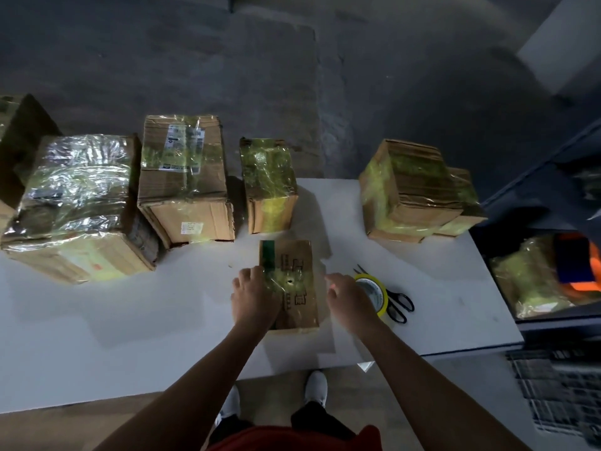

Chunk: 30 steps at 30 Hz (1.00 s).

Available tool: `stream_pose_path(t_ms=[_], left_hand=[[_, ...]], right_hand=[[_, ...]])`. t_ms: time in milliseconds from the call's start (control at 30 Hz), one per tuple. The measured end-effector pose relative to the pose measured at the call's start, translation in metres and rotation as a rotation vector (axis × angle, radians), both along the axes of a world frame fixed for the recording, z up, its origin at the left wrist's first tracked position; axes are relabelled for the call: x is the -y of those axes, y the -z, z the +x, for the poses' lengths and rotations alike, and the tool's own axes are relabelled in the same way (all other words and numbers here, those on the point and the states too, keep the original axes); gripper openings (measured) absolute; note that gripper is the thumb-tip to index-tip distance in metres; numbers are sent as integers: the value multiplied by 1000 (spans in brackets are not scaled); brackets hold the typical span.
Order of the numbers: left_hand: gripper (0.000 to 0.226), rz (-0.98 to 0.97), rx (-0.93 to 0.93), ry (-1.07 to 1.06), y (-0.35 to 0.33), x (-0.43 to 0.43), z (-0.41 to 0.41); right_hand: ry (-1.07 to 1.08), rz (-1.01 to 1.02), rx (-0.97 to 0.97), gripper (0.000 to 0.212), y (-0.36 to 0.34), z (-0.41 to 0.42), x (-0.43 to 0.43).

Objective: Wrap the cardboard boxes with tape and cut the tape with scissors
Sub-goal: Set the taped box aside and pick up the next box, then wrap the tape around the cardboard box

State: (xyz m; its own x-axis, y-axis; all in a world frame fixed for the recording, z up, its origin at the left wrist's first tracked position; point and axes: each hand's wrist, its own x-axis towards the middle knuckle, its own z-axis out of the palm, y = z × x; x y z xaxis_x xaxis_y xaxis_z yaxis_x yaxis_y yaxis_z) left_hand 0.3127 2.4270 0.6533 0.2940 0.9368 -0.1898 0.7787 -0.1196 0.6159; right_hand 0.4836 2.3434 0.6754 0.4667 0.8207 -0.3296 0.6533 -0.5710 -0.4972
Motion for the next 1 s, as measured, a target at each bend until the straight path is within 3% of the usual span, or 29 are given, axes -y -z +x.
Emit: stream_pose_path(t_ms=[100,233,433,533,767,867,1000], left_hand=[[37,159,87,196,-2,13,12],[18,151,107,434,-2,27,37],[25,68,-130,608,-5,35,62],[28,48,-171,640,-5,38,65],[18,-59,-35,479,-6,34,78],[13,-221,123,223,-8,32,87],[22,-400,291,-67,-10,27,88]], right_hand=[[62,26,121,30,0,18,10],[179,8,172,25,2,46,22],[237,-55,252,19,12,85,36],[237,-132,229,25,22,97,42],[114,-203,228,29,41,111,42],[66,-39,200,25,41,112,42],[14,192,138,17,27,109,35]])
